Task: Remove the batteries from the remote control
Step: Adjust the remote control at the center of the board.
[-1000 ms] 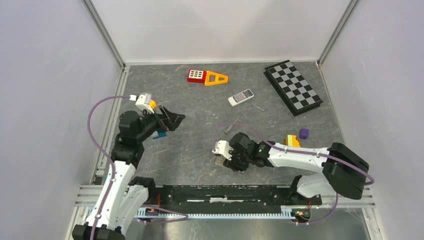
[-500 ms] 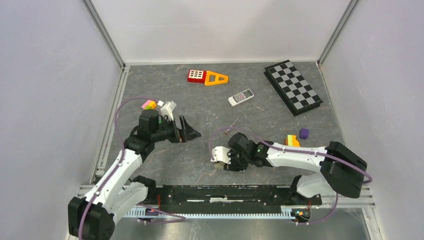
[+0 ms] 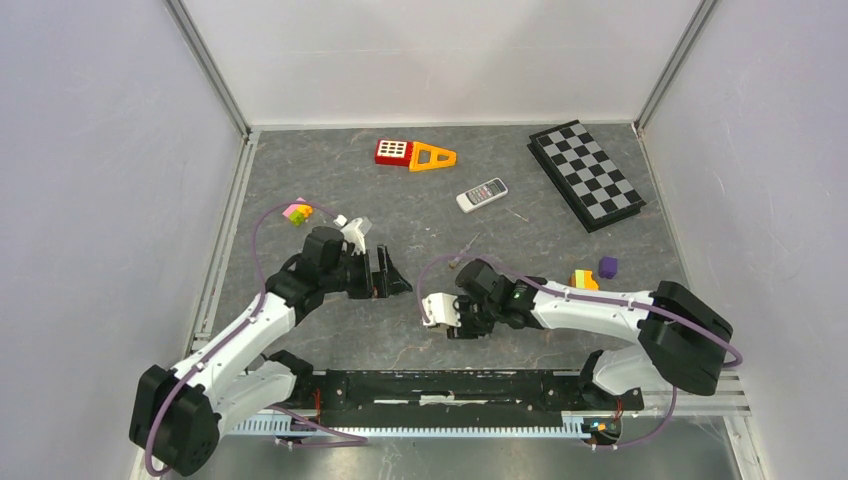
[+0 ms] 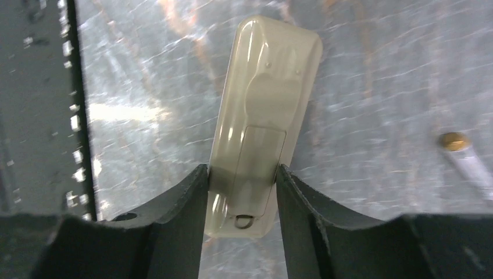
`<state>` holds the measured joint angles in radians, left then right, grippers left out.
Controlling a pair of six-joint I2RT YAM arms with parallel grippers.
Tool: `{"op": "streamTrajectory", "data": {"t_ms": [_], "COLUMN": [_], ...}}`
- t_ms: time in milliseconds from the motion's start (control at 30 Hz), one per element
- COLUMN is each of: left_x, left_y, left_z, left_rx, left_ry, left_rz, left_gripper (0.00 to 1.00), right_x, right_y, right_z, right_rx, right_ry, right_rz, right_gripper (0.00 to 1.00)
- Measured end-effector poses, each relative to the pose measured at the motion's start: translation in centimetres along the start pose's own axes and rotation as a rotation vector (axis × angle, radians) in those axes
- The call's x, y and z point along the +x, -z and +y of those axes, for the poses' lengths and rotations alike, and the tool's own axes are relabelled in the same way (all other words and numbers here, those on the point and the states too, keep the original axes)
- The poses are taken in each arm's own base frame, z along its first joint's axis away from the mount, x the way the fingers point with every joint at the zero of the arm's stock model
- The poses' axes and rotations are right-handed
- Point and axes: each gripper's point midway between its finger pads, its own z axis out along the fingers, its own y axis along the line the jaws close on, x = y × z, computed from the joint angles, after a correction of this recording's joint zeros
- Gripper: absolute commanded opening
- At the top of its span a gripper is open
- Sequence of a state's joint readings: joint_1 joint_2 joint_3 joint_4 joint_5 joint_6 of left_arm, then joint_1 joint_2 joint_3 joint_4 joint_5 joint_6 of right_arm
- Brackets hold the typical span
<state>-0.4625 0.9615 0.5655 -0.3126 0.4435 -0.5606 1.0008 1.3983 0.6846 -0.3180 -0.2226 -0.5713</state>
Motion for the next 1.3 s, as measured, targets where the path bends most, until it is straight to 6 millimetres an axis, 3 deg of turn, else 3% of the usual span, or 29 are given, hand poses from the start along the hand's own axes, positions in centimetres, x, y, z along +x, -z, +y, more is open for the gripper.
{"op": "streamTrajectory", "data": {"t_ms": [233,433,567,767,933,1133,1233,1300], "left_x": [0.1,0.0,0.0,-0.1,-0.2,-0.5,-1.3,-1.5], "left_y": [-0.4,-0.5,-0.4,-0.4,-0.3,-0.3,-0.3,-0.4], "left_z": [0.4,0.7,0.7,0.6,0.5,0.9,1.9,2.1], "left_rx": [-0.017,-0.031,-0.03,-0.027,-0.024,-0.051,-0.112,-0.11], "left_ry": [0.008,0.009,0.008,0.006,0.003,0.008,0.056,0.076], "left_rz": [0.011,0.004,0.003,-0.001,-0.007,-0.025,-0.084,-0.12], "left_gripper": [1.0,1.0,1.0,1.0,1.0,1.0,1.0,1.0], "right_x": [-2.8,-2.9,-2.1,-2.5,-3.5,-4.6,-3.6,-2.7], "right_y": [1.0,0.8,-0.1,0.2,2.2,6.4,8.2,8.4], "right_z": [-4.0,-5.1,-5.4,-6.5,-7.1,-8.8,-9.8,-9.5], "right_rx": [0.157,0.198,0.195,0.231,0.285,0.458,0.591,0.628], "right_ry": [0.053,0.067,0.074,0.08,0.042,-0.154,-0.41,-0.584], "right_rz": [-0.114,-0.112,-0.084,-0.087,-0.13,-0.201,-0.228,-0.264], "right_gripper": [0.35,0.37,0.46,0.75,0.8,0.8,0.8,0.79]}}
